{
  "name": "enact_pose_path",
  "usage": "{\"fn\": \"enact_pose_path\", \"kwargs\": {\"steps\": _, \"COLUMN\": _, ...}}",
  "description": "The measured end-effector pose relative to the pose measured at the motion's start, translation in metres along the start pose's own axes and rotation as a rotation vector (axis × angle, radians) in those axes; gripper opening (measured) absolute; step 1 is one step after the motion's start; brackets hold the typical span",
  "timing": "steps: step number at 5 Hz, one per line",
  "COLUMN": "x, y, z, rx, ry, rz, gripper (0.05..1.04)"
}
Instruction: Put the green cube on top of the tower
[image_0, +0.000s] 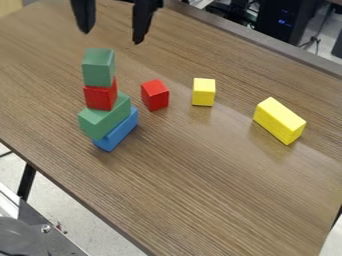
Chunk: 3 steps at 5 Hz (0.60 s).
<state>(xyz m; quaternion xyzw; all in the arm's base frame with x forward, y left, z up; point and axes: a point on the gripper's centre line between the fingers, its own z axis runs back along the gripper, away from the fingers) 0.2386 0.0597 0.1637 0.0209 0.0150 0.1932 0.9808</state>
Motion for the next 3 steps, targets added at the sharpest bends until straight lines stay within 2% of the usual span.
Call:
{"fn": "enact_pose_path", "kwargs": {"steps": 1, "x": -0.007, "y": -0.028, "z": -0.003, "rx": -0.002, "ry": -0.003, "rz": -0.118, "gripper": 0.998}}
{"fn": "enact_pose_path", "kwargs": {"steps": 2, "x": -0.012, "y": -0.059, "z": -0.020, "rx": -0.044, "ry": 0.056, "rz": -0.229, "gripper": 0.999}}
{"fn": "enact_pose_path", "kwargs": {"steps": 3, "x": -0.020, "y": -0.078, "z": -0.033, "rx": -0.065, "ry": 0.123, "rz": -0.309, "gripper": 0.998}}
